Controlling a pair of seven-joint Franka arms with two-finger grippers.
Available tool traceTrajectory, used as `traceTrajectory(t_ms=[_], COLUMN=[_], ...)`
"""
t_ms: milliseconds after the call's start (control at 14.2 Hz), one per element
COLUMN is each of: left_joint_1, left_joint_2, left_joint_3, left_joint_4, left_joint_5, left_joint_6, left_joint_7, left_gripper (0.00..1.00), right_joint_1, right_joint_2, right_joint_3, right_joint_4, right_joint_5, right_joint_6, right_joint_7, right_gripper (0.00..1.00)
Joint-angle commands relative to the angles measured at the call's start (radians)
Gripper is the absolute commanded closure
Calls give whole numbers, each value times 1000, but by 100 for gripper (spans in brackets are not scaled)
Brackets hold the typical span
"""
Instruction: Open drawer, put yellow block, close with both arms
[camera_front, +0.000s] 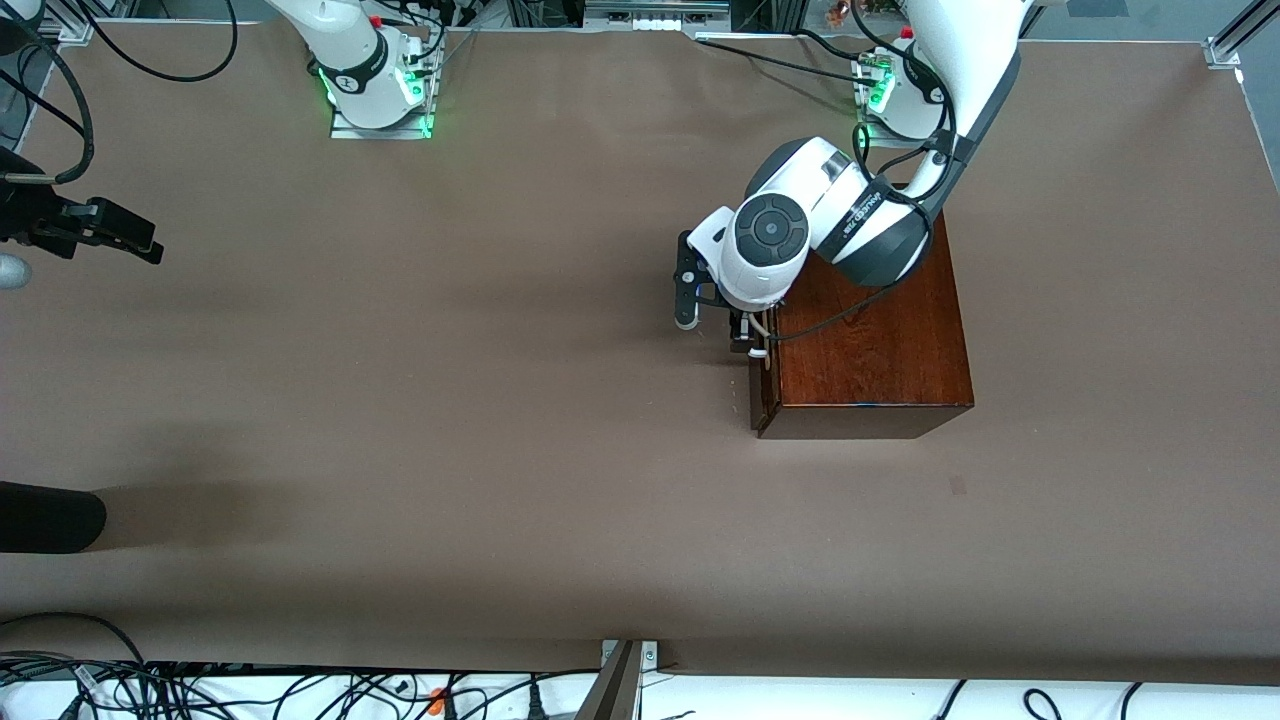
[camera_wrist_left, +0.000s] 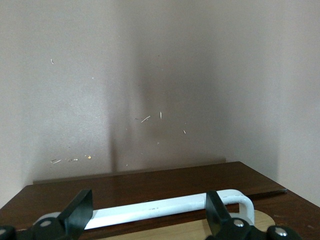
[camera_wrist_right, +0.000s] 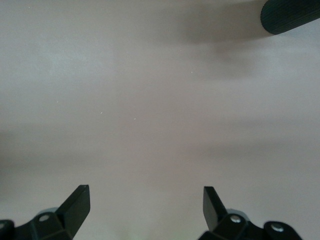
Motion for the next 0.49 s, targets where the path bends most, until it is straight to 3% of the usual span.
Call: traceTrajectory(t_ms=[0,211,421], left_joint_1=[10,10,50], left_joint_2=[-52,-132,-169], left_joint_3=[-5,-7,1], left_joint_4=[4,33,133], left_joint_5=[10,-47,-64], left_joint_6=[-24,-82,-256], left_joint_7=[-4,-160,-327], left_gripper=[0,0,0], right_joint_1=[8,8,8], right_joint_2=[-21,-20,-20], right_joint_3=[-8,-5,-4], right_joint_4=[-4,-4,-4], right_joint_5=[4,4,4], right_joint_6=[-7,1,-2], right_joint_7=[5,5,5], right_gripper=[0,0,0])
